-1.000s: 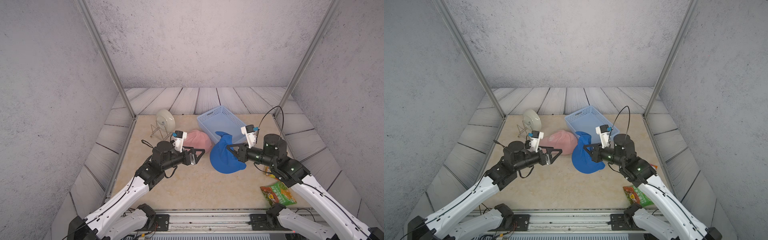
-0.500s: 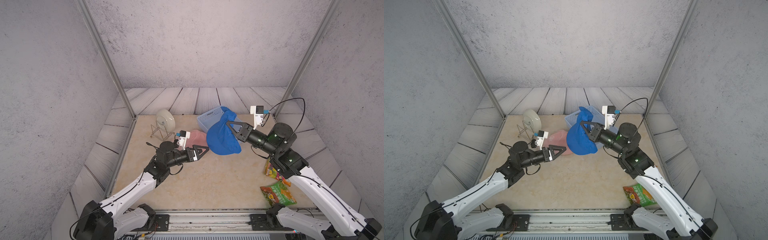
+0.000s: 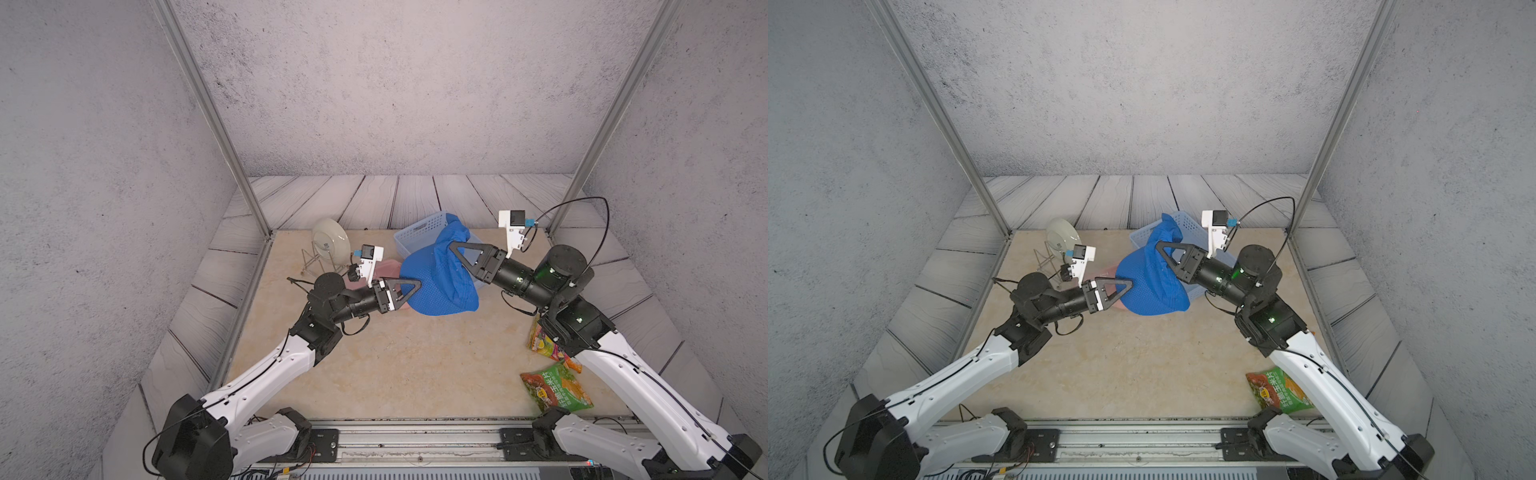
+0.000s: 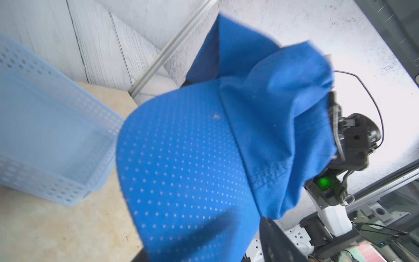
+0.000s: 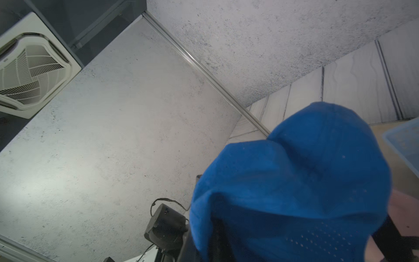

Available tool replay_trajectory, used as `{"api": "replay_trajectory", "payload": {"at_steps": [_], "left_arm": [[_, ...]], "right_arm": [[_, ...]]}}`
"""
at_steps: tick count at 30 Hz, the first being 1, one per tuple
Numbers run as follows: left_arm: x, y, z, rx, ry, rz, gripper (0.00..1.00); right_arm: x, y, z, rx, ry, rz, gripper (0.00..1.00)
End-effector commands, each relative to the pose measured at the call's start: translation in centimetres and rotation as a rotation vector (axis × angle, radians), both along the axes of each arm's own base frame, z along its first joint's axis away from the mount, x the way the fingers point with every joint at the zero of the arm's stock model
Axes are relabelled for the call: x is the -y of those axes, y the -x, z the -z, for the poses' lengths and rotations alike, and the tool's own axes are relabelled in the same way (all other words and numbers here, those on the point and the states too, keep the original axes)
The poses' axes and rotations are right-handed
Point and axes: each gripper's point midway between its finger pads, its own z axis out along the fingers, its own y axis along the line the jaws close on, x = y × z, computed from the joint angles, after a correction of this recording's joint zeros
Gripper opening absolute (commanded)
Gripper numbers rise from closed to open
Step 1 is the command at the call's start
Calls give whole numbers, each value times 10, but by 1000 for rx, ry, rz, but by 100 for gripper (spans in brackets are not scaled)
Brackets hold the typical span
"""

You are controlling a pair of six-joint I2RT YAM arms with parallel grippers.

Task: Turn the baseball cap inside out
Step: Turn over the baseball cap.

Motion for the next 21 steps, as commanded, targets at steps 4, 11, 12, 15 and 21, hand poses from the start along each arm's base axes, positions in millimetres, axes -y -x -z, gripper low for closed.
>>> {"api": "replay_trajectory", "payload": {"at_steps": [4,11,12,15,21], "left_arm": [[-23,2,-30,69,69,-114,7],[-48,-6,-15,-45,-25,-222,0],[-50,-6,-12,-69,-35,-213,0],[-41,-2,-11,-139,-36,-125,0],[-31,5,-17,-191,-73,-35,0]], "right_arm": [[26,-10,61,-70,258,155,0],[95,-13,103,-105,610,419,14],[104,-10,101,-93,635,440,26],[114,0,101,-71,677,439,64],[102,23,108,-99,568,333,84]]}}
